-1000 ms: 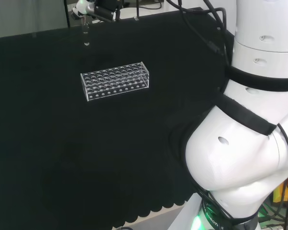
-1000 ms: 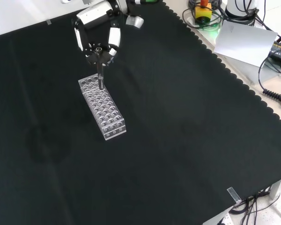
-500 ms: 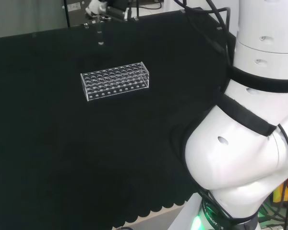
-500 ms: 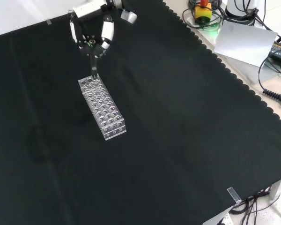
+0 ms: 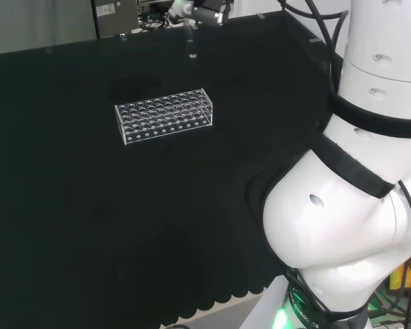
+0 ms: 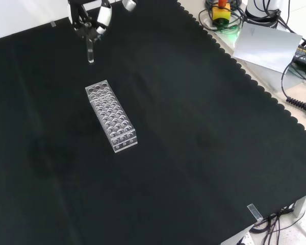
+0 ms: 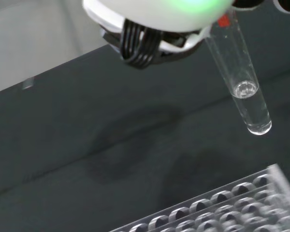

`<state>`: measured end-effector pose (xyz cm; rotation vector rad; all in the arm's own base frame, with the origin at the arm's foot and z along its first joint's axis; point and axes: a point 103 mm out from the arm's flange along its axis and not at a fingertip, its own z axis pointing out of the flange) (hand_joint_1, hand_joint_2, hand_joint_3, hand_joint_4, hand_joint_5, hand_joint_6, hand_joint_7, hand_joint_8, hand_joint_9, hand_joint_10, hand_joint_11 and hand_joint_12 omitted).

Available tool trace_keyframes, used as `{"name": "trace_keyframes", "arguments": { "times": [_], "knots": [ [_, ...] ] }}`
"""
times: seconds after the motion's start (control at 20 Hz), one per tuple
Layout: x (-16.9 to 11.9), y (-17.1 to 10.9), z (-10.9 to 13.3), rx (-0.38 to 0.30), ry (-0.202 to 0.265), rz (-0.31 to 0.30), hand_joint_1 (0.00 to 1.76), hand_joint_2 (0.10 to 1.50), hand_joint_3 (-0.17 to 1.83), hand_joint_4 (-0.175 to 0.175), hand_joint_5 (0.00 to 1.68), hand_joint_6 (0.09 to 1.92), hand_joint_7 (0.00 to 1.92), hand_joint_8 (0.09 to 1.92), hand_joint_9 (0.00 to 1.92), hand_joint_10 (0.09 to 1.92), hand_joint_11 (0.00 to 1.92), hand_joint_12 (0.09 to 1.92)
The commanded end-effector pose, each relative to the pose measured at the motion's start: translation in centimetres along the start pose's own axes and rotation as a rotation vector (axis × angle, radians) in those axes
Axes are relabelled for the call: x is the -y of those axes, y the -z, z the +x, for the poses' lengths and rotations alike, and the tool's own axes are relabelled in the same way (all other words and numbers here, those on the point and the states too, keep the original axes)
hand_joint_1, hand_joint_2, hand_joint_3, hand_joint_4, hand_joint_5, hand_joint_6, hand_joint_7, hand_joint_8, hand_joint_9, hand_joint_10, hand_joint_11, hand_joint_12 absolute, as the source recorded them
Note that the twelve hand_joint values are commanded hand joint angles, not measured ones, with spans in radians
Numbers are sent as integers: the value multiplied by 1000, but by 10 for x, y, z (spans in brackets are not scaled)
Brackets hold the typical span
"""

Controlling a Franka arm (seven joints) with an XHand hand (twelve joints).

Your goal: Shake the test tube.

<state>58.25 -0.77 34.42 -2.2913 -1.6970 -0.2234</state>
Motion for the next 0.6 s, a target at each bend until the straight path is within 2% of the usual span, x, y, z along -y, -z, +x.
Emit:
{"name": "trace_keyframes", "arguments": {
  "times": [0.05, 0.6],
  "knots": [
    [-5, 12, -29, 30, -64, -30, 1231, 657, 594, -175, 1388, 421, 1824, 361, 1713, 364, 1338, 842],
    [1, -16, 13, -42, -1, 25, 1231, 657, 594, -175, 1388, 421, 1824, 360, 1712, 366, 1338, 842]
  ]
}}
